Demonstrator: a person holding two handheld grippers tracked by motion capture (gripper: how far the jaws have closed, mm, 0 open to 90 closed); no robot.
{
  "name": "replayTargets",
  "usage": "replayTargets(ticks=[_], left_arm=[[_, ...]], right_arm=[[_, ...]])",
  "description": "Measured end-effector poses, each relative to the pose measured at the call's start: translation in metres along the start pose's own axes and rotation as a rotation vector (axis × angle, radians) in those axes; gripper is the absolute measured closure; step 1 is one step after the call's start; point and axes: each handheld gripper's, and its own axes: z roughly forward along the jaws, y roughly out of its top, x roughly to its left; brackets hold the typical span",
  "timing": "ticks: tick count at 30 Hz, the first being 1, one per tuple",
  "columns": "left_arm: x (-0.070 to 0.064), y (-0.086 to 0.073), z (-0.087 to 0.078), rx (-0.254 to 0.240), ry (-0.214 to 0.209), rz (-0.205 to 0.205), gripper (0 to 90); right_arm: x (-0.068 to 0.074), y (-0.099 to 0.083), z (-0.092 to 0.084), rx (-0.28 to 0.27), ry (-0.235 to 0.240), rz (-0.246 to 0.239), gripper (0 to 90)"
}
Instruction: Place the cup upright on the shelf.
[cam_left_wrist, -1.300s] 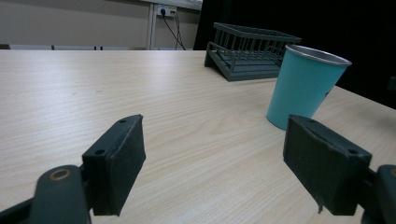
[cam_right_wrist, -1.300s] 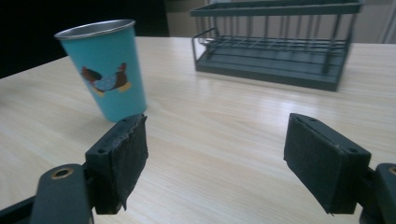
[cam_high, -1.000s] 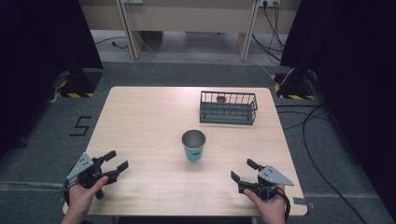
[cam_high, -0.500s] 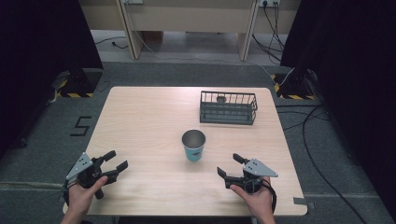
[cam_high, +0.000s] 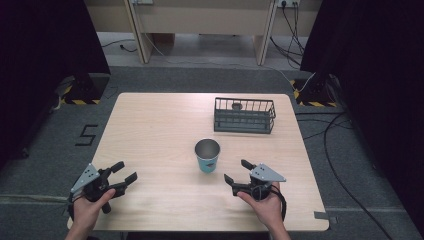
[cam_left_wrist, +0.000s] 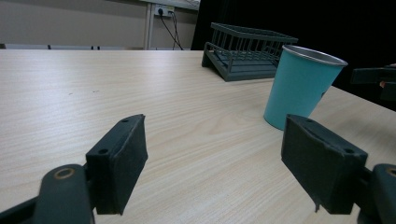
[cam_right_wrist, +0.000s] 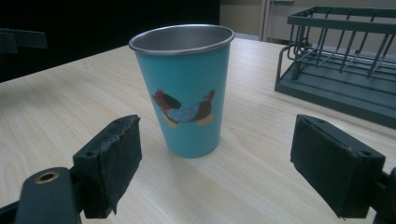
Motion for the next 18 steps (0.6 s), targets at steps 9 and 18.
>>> replayTargets(ticks=[9,18], left_arm=[[0.0,0.0,0.0,0.0,-0.001,-0.002,21.7],[0.0,0.0,0.0,0.0,-0.001,-0.002,21.7]], right_arm=[[0.002,0.008,0.018,0.002,0.017,-0.005,17.4],[0.005,0.013,0.032,0.009,0.035,-0.017,17.4]])
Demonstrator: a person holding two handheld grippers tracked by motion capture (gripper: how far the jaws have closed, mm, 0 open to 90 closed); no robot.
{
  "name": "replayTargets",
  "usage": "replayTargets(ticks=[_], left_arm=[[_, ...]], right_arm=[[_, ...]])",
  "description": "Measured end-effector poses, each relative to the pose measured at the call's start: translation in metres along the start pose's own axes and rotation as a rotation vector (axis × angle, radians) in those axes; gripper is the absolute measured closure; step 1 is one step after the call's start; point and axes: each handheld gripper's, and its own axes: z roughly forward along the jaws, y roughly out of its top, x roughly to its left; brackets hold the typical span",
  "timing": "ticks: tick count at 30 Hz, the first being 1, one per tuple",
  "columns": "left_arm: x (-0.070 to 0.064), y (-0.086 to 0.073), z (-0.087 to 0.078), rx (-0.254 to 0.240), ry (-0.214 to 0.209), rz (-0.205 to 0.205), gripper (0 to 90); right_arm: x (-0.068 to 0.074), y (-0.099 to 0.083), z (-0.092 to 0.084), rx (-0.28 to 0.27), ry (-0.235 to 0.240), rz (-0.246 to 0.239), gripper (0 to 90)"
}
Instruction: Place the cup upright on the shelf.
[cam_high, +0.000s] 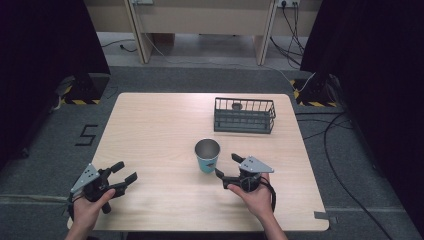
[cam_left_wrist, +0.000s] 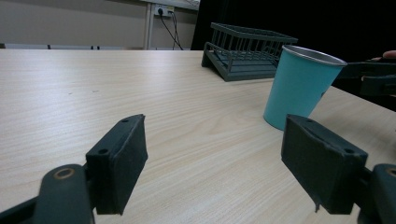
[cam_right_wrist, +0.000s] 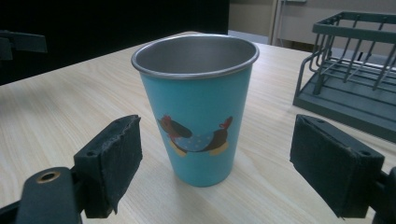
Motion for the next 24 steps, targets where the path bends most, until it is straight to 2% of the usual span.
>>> replayTargets(ticks=[24], left_arm=[[0.0,0.0,0.0,-0.002,-0.002,-0.001,21.7]], right_arm=[[0.003,0.004,0.029,0.036,0.02,-0.009,16.6]])
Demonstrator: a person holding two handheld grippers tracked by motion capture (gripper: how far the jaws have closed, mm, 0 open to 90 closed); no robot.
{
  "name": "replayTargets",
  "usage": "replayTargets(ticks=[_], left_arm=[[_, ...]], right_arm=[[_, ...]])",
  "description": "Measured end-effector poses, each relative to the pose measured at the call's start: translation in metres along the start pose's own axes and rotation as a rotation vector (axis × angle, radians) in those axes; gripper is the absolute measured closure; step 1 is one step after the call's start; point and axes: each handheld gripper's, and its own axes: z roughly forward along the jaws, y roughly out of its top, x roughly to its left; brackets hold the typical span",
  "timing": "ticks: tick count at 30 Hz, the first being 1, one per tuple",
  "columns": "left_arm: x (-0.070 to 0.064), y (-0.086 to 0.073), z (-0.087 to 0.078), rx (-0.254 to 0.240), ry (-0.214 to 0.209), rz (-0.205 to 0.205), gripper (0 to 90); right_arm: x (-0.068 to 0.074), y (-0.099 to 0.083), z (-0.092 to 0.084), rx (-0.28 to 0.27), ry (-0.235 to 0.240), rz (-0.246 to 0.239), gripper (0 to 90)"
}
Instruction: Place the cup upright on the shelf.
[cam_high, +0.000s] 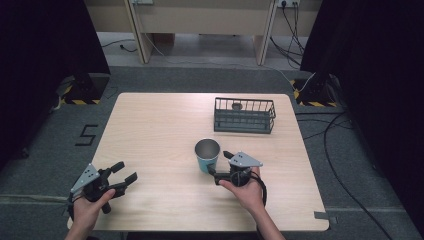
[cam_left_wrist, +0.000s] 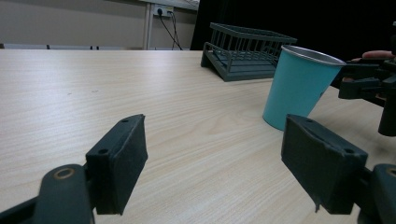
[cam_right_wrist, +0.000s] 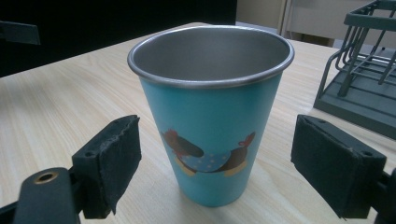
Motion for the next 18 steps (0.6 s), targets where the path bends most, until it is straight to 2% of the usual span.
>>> replayTargets(ticks=[18], left_arm=[[0.0,0.0,0.0,-0.001,-0.001,0.0,21.7]], right_arm=[[0.002,0.004,0.022,0.014,-0.002,-0.016,15.7]])
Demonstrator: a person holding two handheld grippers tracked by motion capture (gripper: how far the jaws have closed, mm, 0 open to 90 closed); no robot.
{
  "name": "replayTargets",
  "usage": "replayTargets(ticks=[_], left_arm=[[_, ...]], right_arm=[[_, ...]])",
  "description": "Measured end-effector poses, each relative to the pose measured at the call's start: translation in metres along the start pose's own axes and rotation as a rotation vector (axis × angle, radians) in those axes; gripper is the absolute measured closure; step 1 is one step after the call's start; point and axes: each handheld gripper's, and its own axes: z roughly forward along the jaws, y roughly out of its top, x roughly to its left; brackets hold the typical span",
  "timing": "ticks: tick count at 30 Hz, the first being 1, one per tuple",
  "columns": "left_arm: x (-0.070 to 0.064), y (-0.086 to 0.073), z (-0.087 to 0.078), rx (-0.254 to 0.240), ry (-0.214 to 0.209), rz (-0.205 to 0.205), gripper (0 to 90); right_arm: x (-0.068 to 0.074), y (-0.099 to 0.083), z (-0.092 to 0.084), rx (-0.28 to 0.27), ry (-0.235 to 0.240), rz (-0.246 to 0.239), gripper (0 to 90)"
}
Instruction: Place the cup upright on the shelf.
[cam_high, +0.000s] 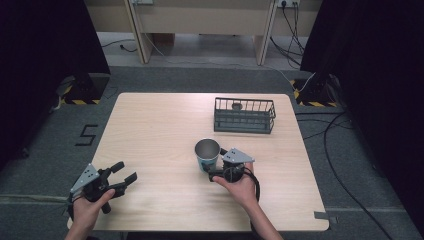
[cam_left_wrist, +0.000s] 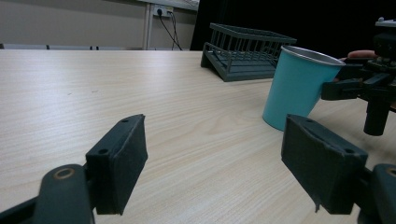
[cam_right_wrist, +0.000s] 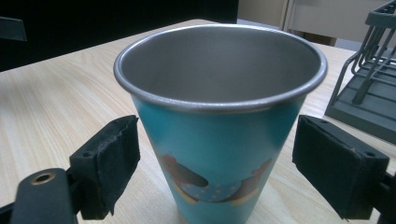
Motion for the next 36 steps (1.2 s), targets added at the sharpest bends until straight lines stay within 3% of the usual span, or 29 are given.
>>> replayTargets(ticks=[23,36], left_arm=[[0.0,0.0,0.0,0.0,-0.003,0.0,21.7],[0.0,0.0,0.0,0.0,-0.004,-0.001,21.7]], right_arm=[[0.003,0.0,0.026,0.006,0.008,-0.022,15.4],[0.003,-0.002,0.025,-0.005,0.013,-0.023,17.9]])
